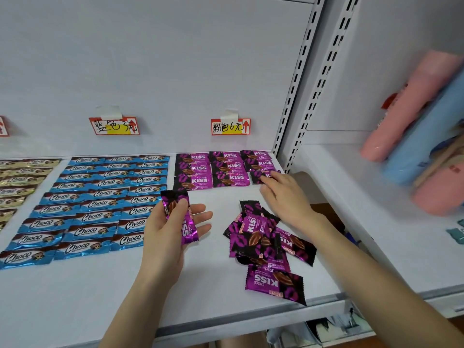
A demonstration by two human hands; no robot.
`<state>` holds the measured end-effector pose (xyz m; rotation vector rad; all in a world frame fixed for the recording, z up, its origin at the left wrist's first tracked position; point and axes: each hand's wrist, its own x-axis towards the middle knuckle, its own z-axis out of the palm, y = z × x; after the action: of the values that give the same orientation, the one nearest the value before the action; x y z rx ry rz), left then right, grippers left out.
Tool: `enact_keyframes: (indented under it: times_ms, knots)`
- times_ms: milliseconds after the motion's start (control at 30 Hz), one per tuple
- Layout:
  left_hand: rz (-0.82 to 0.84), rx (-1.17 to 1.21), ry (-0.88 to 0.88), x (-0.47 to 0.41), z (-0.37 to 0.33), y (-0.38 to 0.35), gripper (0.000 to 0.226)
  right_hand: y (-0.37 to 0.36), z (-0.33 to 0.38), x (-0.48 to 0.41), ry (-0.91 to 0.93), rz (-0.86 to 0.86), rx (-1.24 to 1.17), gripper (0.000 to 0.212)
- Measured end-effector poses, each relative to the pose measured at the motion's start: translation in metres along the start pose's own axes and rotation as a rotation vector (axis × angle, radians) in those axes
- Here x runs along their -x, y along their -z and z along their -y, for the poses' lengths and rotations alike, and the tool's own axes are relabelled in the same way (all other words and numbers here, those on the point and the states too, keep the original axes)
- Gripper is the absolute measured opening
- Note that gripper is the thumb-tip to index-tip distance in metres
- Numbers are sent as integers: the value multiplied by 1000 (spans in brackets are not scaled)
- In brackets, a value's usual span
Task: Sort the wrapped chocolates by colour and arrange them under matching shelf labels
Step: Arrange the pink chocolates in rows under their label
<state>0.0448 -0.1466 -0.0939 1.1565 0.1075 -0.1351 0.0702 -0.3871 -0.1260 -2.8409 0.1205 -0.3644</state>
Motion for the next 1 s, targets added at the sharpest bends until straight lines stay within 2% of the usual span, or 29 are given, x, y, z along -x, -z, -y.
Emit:
enact_keyframes:
  times_ms: [500,700,833,900,1000]
  knots:
    - [-21,18,-3,-2,0,1,9,-3,-1,1,-16,0,-19,42]
    - [-50,174,45,8,-11,-2,17,11,8,8,-98,-220,-290,36]
    - [-52,113,-16,19,-17,1,10,34,33,20,-137,-315,-557,25]
    - [-28,124,-35,25,-19,1,11,49,59,33,-69,-298,-717,12]
    - [0,173,-58,32,-23,1,11,62,97,58,81,-143,-838,10]
